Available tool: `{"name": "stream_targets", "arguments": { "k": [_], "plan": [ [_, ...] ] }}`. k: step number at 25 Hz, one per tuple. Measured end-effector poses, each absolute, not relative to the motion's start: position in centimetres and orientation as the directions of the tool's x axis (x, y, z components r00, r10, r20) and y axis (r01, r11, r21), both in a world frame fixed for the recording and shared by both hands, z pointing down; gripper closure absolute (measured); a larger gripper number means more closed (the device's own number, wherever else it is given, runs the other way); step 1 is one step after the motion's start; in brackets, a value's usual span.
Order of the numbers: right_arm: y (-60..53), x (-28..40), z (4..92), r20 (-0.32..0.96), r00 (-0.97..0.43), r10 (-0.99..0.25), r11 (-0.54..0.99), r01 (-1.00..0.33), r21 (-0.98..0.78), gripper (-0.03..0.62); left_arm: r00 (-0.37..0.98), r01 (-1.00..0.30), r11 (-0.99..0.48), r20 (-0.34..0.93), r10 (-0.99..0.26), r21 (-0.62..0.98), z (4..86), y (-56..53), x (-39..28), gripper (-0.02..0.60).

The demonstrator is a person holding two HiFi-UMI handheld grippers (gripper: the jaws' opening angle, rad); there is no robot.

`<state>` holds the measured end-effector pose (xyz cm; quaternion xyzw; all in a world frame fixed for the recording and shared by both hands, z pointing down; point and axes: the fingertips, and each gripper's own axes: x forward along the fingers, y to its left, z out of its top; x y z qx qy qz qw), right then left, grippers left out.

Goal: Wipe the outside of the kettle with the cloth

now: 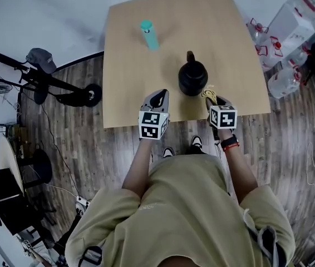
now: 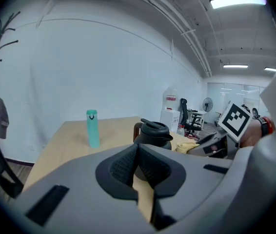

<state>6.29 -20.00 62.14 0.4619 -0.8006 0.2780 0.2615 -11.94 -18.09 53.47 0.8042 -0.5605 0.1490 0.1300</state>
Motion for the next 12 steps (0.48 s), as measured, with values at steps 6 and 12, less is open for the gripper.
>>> {"name": "stream_targets", "arguments": {
  "k": [6, 12],
  "plan": [
    [-16.7, -0.7, 62.4, 0.667, -0.509, -0.544, 0.491, -0.838, -0.239, 0.454, 0.328, -0.943, -0.328, 0.361, -0.873, 0.062, 52.8, -17.1, -14.3, 0.558],
    [-16.8, -6.6, 62.2, 0.618, -0.556, -0.556, 0.511, -0.815, -0.273, 0.453, 0.303, -0.952, -0.300, 0.353, -0.885, 0.066, 53.0, -15.5, -16.9, 0.558]
  ]
}}
